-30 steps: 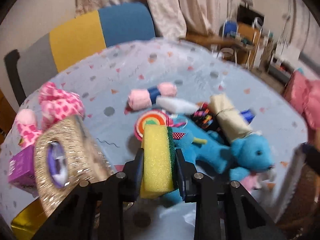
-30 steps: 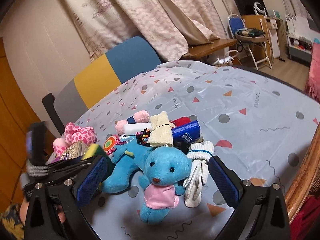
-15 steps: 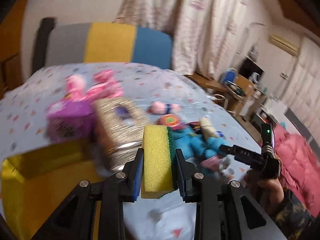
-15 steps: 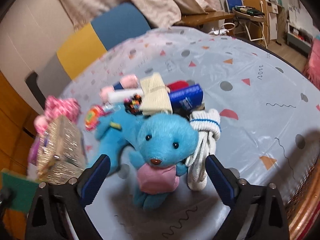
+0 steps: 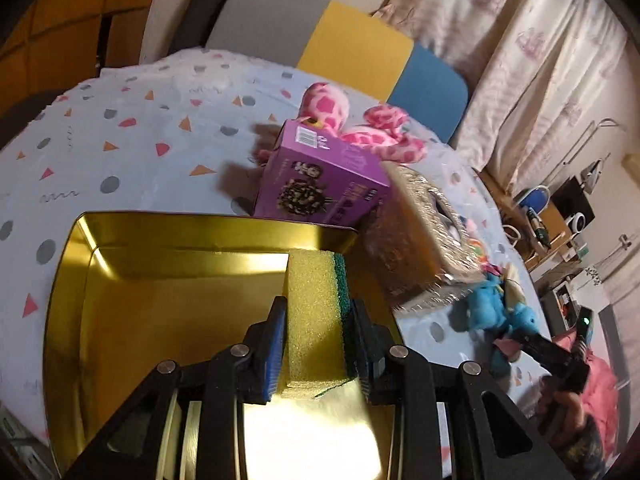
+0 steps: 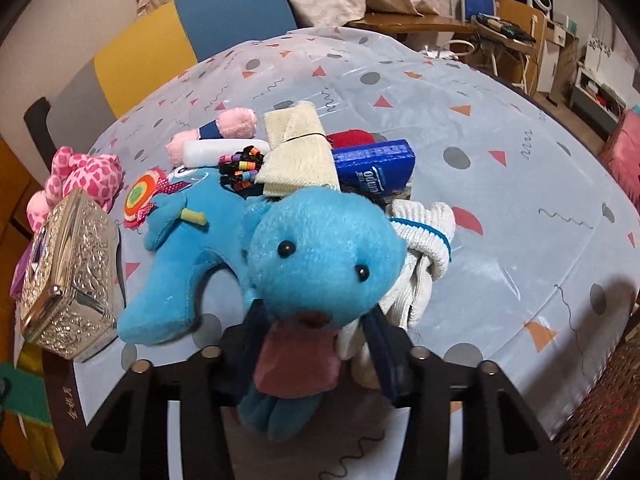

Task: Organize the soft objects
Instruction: 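Drop the sponge into the gold tray while the right gripper grasps the blue teddy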

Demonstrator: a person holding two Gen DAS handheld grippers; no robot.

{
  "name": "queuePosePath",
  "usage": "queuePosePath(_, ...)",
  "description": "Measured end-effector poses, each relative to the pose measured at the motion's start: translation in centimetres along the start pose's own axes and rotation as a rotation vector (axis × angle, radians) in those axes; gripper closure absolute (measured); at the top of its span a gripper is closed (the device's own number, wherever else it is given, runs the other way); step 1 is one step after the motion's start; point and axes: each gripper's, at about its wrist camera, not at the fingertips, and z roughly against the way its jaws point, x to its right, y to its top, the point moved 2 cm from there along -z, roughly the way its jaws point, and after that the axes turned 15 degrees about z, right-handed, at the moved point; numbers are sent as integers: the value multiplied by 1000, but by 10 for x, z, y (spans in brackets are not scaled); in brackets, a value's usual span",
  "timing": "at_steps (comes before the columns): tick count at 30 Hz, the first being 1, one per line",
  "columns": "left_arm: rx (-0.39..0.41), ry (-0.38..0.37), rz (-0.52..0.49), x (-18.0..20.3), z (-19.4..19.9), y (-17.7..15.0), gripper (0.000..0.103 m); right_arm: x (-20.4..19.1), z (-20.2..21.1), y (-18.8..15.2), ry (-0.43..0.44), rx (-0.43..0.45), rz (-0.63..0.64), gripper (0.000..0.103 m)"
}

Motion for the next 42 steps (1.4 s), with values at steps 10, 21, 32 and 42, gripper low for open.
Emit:
queuePosePath(10, -10, -18, 40, 13, -35, 36, 24, -7, 1, 2, -34, 11, 54, 61)
queuePosePath(21, 150, 103, 26, -5, 19, -9, 23, -5, -3, 5, -43, -4, 9, 53)
queuePosePath(32, 197, 173, -75, 8, 45, -70, 15, -8, -7, 9, -51, 2, 3, 54)
queuePosePath(42, 171, 138, -58, 11, 47, -85, 15, -17, 39, -7, -9, 103, 74, 93)
